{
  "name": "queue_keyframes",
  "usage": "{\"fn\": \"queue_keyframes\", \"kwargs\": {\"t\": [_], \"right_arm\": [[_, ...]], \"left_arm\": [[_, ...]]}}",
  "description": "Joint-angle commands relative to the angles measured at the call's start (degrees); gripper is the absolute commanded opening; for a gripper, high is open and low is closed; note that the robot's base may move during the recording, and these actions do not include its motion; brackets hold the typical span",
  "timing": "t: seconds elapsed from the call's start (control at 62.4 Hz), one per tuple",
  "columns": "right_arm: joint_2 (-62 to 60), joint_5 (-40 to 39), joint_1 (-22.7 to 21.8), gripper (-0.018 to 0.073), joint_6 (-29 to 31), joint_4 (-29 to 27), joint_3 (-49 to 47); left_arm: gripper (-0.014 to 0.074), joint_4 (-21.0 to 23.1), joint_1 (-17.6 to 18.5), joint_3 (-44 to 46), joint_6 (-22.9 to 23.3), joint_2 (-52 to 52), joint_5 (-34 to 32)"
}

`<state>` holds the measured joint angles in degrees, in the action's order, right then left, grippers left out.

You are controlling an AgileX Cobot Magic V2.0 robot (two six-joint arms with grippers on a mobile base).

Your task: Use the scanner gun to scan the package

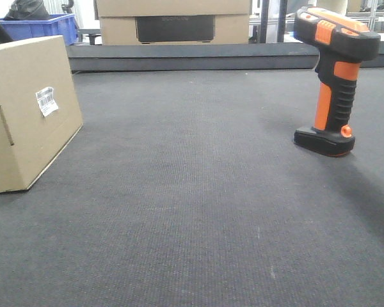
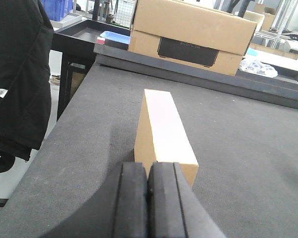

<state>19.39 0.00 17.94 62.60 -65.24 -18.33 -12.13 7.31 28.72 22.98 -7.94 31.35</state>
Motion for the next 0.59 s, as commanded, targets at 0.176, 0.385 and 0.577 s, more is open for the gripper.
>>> {"fn": "queue_keyframes", "kwargs": {"t": [0.176,0.385,0.577], "right_arm": [[-0.1,-1.4,-0.2,-0.0162,-13.4,19.0,-0.3],[-0.6,-9.3,-3.3,-0.0164,-42.5,46.8,3.3],[-4.7,-8.1,-15.4,-0.0164,-51.2,55.5,9.0]], "left_arm": [[-0.0097,0.1,-0.2,-0.1,-0.2,0.3,-0.9],[-0.0097,0.1,-0.2,-0.1,-0.2,0.3,-0.9],[-0.0097,0.1,-0.2,-0.1,-0.2,0.3,-0.9]]}}
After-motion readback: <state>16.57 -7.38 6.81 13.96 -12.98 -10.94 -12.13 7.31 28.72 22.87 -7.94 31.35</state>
